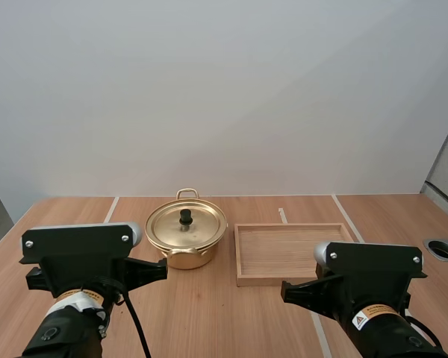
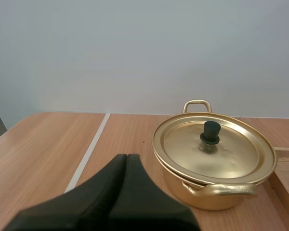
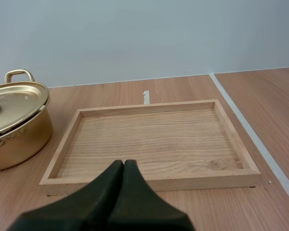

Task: Open the pot, put the pineapple inside, and close it

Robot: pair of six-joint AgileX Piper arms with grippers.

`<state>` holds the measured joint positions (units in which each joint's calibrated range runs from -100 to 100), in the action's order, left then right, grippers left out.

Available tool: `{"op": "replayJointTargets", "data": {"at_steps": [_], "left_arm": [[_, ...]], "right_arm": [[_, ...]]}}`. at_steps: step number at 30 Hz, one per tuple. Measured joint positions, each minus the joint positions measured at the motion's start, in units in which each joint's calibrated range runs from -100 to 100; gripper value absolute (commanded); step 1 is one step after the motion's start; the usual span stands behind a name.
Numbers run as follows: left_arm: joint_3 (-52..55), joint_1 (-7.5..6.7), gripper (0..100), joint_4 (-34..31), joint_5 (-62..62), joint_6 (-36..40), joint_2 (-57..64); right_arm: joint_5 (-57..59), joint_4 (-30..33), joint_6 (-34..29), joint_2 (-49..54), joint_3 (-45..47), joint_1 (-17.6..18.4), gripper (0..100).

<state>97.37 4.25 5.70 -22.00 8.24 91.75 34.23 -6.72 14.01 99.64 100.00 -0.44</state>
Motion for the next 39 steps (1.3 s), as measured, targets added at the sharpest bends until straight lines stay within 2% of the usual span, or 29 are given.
{"op": "replayJointTargets", "data": {"at_steps": [10,16,27,33,39], "left_arm": [[0.0,0.0,0,-1.5,-0.3,0.1,0.1],[2.1,0.0,0,-2.3,-7.7,1.9,6.8],[2.5,-0.08,0,-2.9,-8.6,3.2,7.9],[2.5,-0.08,0,-6.4,-8.6,8.1,7.9],[2.5,-0.08,0,-7.1,-8.6,9.0,7.9]], "right_arm": [[0.0,0.0,0.0,0.0,0.0,0.0,0],[0.0,0.0,0.0,0.0,0.0,0.0,0],[0.0,-0.1,0.0,0.0,0.0,0.0,0],[0.0,-0.1,0.0,0.0,0.0,0.0,0],[0.0,-0.1,0.0,0.0,0.0,0.0,0]]}}
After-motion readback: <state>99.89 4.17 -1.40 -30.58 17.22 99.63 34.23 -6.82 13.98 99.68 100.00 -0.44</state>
